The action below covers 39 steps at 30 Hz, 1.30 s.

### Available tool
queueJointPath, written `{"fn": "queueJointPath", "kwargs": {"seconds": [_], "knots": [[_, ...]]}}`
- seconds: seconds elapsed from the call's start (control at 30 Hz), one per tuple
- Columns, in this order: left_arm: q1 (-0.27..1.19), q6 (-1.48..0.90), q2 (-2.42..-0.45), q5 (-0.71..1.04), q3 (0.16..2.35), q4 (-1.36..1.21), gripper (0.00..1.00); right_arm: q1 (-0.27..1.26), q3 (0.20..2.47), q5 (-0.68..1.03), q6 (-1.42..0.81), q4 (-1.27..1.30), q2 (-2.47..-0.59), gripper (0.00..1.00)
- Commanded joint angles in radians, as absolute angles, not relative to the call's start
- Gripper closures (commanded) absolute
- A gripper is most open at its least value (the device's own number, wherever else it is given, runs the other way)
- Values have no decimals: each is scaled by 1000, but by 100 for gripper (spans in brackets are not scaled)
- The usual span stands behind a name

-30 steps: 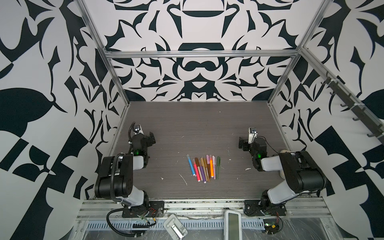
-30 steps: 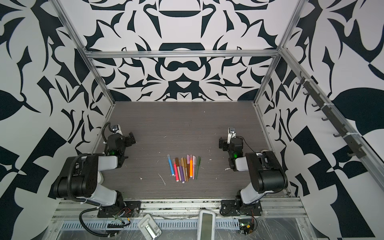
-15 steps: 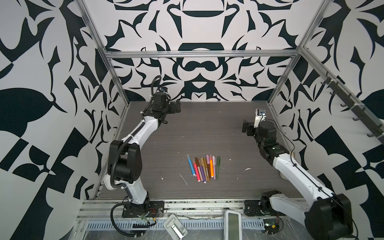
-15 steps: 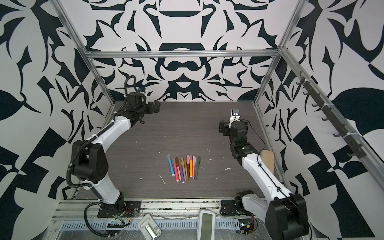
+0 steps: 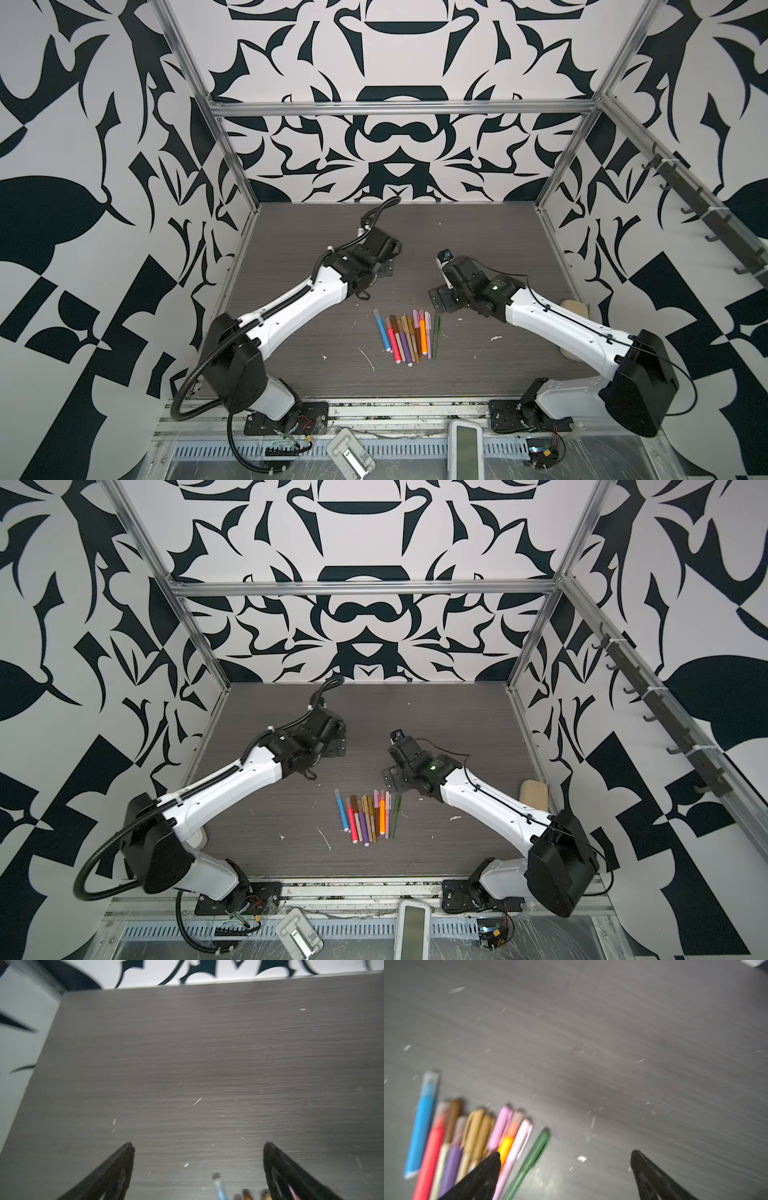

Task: Open the pen caps
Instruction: 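Grasp the green pen barrel with the right gripper while the left arm approaches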

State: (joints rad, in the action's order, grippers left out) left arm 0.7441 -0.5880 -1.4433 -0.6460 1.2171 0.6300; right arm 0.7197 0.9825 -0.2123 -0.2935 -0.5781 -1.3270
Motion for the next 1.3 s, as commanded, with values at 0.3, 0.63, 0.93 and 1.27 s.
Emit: {"fn": "queueJointPath", "kwargs": {"seconds": [0.3,0.63,0.93,1.27], "knots": [[749,-983,-967,-590,819,661,1,804,868,20,-858,-780,-1290,24],[747,-1014,-832,-448,695,569,1,861,811,41,-962,-736,-1315,41],[747,-1131,-798,-405,605,463,0,861,853,67,-951,-678,-1434,61],[746,-1163,-742,-401,571,538,1,862,986,71,-910,-704,-1609,70]]}}
